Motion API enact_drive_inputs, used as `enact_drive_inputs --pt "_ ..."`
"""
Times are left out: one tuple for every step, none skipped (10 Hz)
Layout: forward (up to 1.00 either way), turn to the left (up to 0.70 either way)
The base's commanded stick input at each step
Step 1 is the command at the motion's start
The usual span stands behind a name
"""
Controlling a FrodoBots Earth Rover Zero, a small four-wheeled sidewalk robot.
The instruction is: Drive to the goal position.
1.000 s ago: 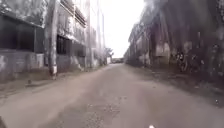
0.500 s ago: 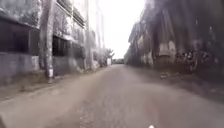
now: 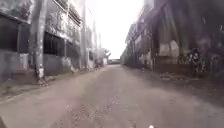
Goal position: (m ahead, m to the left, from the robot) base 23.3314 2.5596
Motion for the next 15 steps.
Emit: enact_drive_inputs --pt "0.70 0.00" --pt "0.70 0.00" --pt "0.70 0.00" --pt "0.70 0.00" --pt "0.70 0.00" --pt "0.70 0.00" --pt "0.70 0.00" --pt "0.70 0.00" --pt "0.70 0.00" --pt "0.70 0.00" --pt "0.70 0.00" --pt "0.70 0.00" --pt "0.70 0.00" --pt "0.70 0.00" --pt "0.70 0.00"
